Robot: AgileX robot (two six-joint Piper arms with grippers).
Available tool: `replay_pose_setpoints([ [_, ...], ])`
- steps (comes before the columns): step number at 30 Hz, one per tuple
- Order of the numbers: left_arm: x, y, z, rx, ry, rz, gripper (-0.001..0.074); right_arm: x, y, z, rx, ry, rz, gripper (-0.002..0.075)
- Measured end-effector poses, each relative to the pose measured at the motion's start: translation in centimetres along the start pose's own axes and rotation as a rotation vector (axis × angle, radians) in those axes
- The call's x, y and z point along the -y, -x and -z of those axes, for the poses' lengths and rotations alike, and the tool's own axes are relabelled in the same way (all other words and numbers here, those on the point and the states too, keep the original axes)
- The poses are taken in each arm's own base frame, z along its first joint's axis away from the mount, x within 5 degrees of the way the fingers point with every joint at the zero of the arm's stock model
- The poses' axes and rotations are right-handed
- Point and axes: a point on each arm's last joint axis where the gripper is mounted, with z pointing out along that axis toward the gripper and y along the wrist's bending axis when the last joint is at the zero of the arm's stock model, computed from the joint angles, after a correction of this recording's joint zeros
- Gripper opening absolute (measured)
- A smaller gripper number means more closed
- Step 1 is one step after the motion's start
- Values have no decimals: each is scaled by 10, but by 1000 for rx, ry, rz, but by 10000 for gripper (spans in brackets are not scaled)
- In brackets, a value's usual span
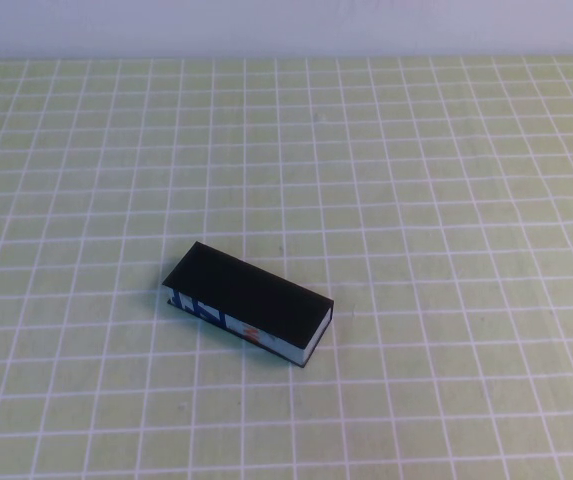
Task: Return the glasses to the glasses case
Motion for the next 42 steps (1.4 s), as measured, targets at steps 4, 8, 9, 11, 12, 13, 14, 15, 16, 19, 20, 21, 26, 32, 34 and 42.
replay_pose_setpoints([
  [4, 0, 3, 0, 38, 4, 0, -3, -8, -65, -6, -43, -16, -21, -18],
  [8, 0, 5, 0, 53, 5, 0, -3, -11, -97, -6, -23, -38, -28, -18],
  [9, 0, 5, 0, 53, 4, 1, -3, -12, -103, -6, -23, -41, -29, -18],
  [11, 0, 5, 0, 53, 4, 0, -3, -14, -112, -8, -37, -40, -32, -18],
  [12, 0, 5, 0, 55, 4, 0, -3, -14, -116, -8, -43, -39, -33, -18],
  [13, 0, 5, 0, 55, 4, 0, -3, -15, -119, -8, -52, -37, -35, -18],
  [14, 0, 5, 0, 55, 4, 0, -3, -15, -120, -9, -57, -35, -38, -18],
  [15, 0, 5, 0, 55, 4, 0, -3, -15, -122, -9, -63, -32, -40, -18],
  [16, 0, 5, 0, 55, 4, 0, -3, -15, -122, -9, -63, -31, -42, -18],
  [19, 0, 5, 0, 55, 4, 0, -3, -16, -121, -8, -57, -23, -59, -18],
  [20, 0, 5, 0, 55, 4, 0, -3, -17, -121, -8, -55, -19, -70, -18],
  [21, 0, 5, 0, 55, 4, 0, -3, -17, -121, -8, -52, -12, -86, -18],
  [26, 0, 5, 0, 53, 4, -1, -3, -20, -119, -9, -41, 12, -141, -18],
  [32, 0, 5, 0, 51, 4, -3, -3, -20, -119, -9, -39, 16, -150, -18],
  [34, 0, 4, 0, 51, 4, -3, -3, -20, -119, -9, -39, 16, -151, -18],
  [42, -6, -3, 1, 119, 44, -51, -3, -20, -120, -9, -40, 17, -153, -18],
])
